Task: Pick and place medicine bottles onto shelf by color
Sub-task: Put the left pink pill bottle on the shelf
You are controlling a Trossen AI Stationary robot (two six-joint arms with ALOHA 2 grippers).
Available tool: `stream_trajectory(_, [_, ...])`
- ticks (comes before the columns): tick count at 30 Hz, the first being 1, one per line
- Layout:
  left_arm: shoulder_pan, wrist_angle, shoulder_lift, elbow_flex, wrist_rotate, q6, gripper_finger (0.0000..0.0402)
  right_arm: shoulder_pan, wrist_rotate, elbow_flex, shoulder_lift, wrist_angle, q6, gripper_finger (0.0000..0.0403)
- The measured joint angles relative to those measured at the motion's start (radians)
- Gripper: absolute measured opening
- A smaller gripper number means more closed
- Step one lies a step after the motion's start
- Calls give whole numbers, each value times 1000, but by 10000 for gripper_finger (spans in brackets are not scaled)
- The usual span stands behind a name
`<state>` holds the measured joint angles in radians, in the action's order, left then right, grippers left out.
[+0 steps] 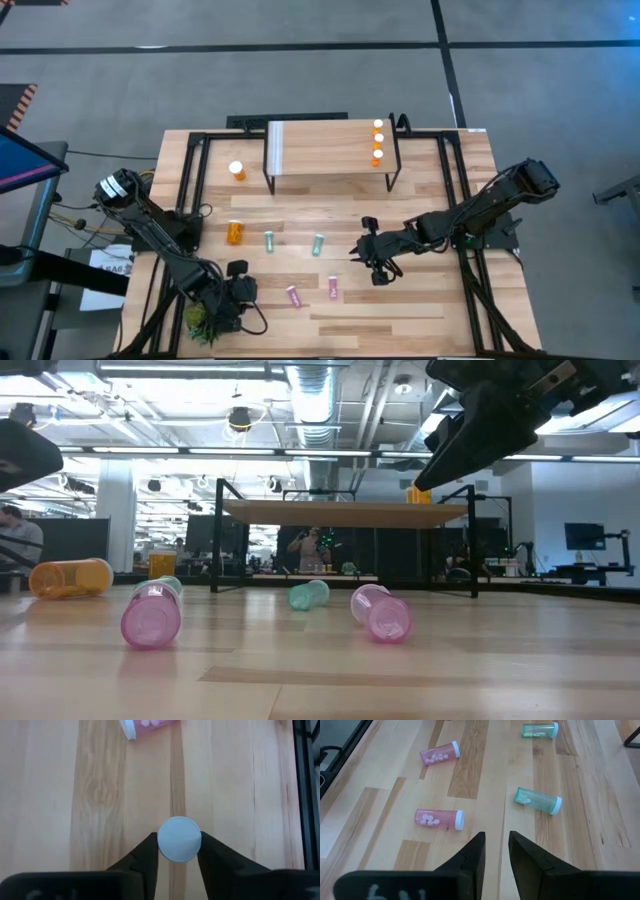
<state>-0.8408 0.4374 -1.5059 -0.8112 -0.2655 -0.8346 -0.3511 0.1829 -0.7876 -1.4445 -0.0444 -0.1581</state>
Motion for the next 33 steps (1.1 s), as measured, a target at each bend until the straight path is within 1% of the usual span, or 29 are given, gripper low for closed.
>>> stream_trajectory(4, [1, -1, 0, 0, 0, 5, 94, 0, 0, 0, 0, 0, 0, 107])
stream_trajectory(8, [2, 0, 0, -20, -15, 30, 105, 0, 0, 0, 0, 4, 0, 107])
stream_trajectory(11, [17, 6, 0, -53, -32, 57, 108, -3, 0, 0, 0, 69, -4, 107])
stream_trajectory(14, [46, 15, 0, -96, -39, 130, 107, -16, -16, 0, 0, 158, 9, 107])
stream_trajectory(18, [105, 18, 0, -162, -58, 277, 105, -25, -22, 0, 0, 234, 32, 107])
stream_trajectory(27, [311, 23, 0, -322, -47, 511, 108, -13, -20, -2, -20, 339, -8, 112])
stream_trajectory(31, [380, 20, 1, -369, -25, 583, 108, -4, 66, 3, -39, 315, -18, 131])
stream_trajectory(33, [405, 17, 1, -385, -25, 600, 109, 12, 82, -3, -46, 342, -18, 145])
